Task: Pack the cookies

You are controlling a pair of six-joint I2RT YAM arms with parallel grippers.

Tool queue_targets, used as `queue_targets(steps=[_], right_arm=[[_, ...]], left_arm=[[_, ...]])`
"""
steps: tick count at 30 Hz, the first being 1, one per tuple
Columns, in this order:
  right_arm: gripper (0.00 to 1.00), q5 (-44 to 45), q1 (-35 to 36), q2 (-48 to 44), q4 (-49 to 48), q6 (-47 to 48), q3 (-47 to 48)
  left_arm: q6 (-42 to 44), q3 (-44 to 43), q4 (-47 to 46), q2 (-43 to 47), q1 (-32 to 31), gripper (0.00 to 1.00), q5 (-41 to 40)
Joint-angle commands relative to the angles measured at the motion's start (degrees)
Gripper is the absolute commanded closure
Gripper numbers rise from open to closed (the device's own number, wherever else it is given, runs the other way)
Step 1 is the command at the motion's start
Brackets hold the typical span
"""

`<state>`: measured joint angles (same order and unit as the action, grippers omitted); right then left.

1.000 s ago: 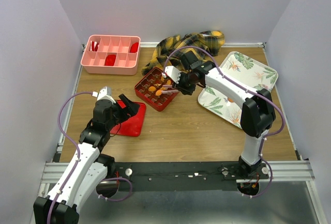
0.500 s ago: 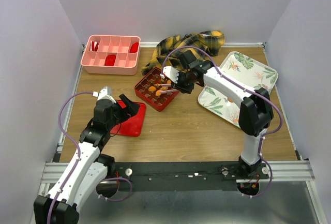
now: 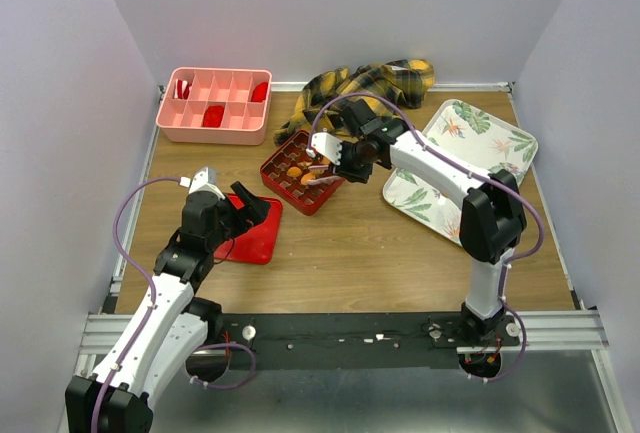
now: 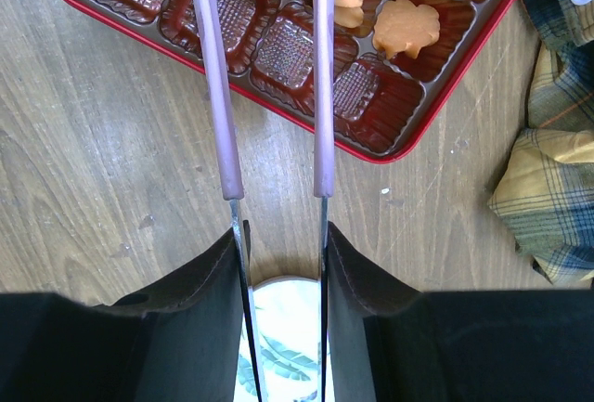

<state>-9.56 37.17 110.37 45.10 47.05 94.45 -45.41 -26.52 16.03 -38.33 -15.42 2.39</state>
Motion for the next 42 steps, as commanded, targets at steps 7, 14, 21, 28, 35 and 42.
queue_targets(steps=[7, 14, 21, 28, 35, 42], right_arm=[[0.57, 2.18, 0.71, 2.4, -0.19, 2.17, 1.78], [0.59, 1.83, 0.8, 3.1, -0.02, 1.82, 3.54], [0.64, 1.3, 1.06, 3.45, 0.34, 1.2, 4.6], [0.68, 0.86, 1.24, 3.63, 0.86, 1.12, 4.51], [0.72, 0.42, 1.33, 2.66, 1.13, 1.47, 3.37], [0.77, -0.11, 1.24, 1.61, 1.48, 1.38, 3.1]], left_arm=[[0.58, 0.07, -0.04, 0.27, 0.39, 0.01, -0.9], [0.5, 0.07, -0.21, 0.27, 0.39, 0.01, -0.9], [0.58, 0.07, -0.04, 0.45, 0.48, 0.01, -0.99], [0.58, 0.07, -0.04, 0.62, 0.48, 0.01, -0.99], [0.58, 0.24, 0.05, 0.62, 0.57, 0.01, -0.99], [0.58, 0.24, 0.05, 0.88, 0.57, 0.01, -1.07]])
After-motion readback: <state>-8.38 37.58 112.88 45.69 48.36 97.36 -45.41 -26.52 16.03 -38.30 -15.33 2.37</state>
